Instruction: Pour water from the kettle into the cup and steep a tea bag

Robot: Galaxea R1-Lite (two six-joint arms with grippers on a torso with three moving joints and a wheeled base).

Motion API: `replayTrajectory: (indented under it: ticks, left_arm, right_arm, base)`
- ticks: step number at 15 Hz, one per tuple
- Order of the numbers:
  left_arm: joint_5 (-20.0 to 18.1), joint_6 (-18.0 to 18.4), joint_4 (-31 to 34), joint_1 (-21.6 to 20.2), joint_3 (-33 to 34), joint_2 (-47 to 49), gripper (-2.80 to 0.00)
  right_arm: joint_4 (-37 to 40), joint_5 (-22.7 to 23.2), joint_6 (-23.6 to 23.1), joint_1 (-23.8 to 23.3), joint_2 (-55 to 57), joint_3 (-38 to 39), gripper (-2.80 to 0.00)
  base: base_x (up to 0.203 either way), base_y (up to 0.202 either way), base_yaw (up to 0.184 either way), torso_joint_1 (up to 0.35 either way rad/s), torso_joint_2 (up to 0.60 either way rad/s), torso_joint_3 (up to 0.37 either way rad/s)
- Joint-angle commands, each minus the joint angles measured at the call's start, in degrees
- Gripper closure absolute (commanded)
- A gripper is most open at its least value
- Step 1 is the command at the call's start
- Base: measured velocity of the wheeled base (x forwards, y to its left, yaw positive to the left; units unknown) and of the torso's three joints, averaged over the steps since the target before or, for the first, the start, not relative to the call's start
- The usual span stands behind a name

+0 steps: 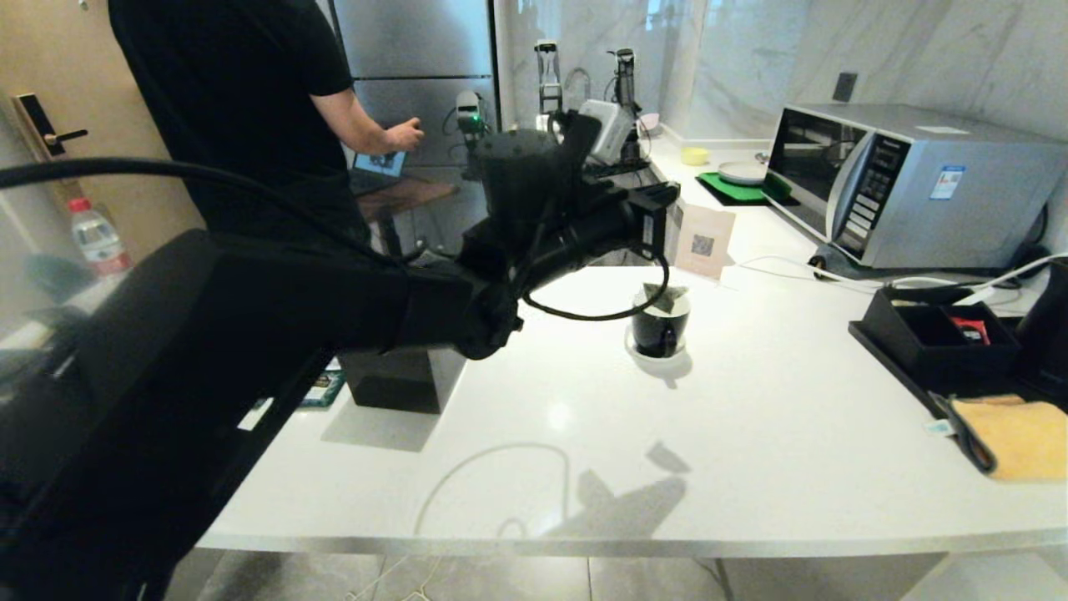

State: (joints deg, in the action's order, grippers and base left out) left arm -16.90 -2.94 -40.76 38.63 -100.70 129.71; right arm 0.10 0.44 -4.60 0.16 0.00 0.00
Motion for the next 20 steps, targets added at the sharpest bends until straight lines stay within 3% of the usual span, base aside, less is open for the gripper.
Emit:
replayTrajectory:
  ticks: [1, 7, 20]
  left_arm:
    - [-0.31, 0.03, 1.65, -0.44, -4.24, 2.39, 0.00]
    - [-2.01, 0.22, 8.14, -1.02, -12.86, 5.90, 0.00]
    - [-3.06, 2.15, 5.88, -1.37, -13.12, 9.27, 0.00]
  right_arm:
    - [-0.01, 0.01, -0.06, 0.02, 0.07, 0.00, 0.00]
    - [-0.01, 0.01, -0.06, 0.02, 0.00, 0.00, 0.00]
    - [-0.01, 0.04, -0.06, 0.02, 0.04, 0.00, 0.00]
  base:
    - [0.000, 0.000, 0.000, 0.000, 0.00, 0.000]
    - [0.000, 0.000, 0.000, 0.000, 0.00, 0.000]
    - [0.000, 0.000, 0.000, 0.000, 0.00, 0.000]
